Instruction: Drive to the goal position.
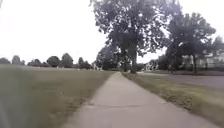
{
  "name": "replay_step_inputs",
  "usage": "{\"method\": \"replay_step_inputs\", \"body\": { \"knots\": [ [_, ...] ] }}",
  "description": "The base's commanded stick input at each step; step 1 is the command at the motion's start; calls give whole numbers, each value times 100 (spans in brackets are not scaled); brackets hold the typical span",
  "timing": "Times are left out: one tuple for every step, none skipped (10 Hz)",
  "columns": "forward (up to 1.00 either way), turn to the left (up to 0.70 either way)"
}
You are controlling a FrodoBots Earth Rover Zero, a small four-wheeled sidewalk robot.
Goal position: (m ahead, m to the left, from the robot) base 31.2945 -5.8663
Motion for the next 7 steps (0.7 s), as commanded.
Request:
{"method": "replay_step_inputs", "body": {
  "knots": [
    [100, 0],
    [100, 0],
    [100, 0],
    [100, 0],
    [100, -7],
    [100, -37],
    [100, -9]
  ]
}}
